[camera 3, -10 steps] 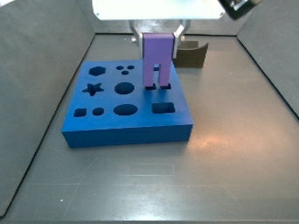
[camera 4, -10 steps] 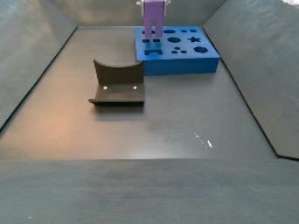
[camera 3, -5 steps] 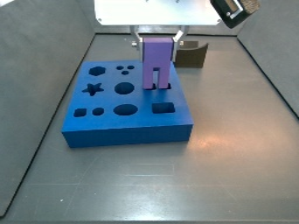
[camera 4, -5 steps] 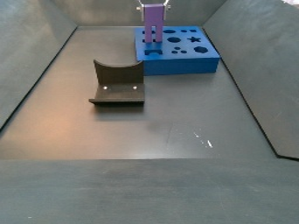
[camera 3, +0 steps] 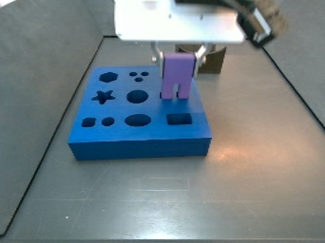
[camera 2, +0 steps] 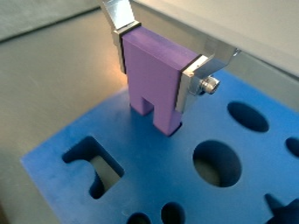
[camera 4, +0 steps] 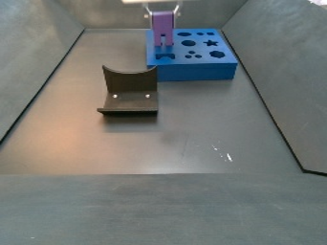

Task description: Insert the double-square object.

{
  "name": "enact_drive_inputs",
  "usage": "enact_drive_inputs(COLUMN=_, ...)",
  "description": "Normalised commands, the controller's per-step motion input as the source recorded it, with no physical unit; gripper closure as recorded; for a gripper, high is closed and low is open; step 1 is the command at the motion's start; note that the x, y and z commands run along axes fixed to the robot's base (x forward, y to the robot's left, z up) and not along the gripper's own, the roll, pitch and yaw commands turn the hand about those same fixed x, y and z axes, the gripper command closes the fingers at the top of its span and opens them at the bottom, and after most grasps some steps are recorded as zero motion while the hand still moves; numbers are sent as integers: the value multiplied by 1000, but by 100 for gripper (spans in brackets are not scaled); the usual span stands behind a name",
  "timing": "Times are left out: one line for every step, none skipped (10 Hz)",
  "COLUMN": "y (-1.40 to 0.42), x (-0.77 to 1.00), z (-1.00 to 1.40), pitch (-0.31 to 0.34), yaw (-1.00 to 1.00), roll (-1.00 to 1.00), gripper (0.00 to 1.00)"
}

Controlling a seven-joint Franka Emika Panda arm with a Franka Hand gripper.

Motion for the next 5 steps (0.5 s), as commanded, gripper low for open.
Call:
enact_drive_inputs(y=-214, x=-111, z=-506, pitch=-66, yaw=-194, roll=111, gripper=100)
enact_drive_inputs(y=-174, x=-180, z=-380, pitch=-81, yaw=-191, roll=81, gripper=100)
enact_drive_inputs(y=11, x=-77, z=-129, pitch=-109, yaw=0, roll=-73, gripper=100)
enact_drive_inputs(y=0, x=0, z=0, pitch=-27, yaw=0, roll=-3, gripper=100)
enact_drive_inputs(y=0, x=0, z=0, pitch=0, yaw=0, roll=0, gripper=100)
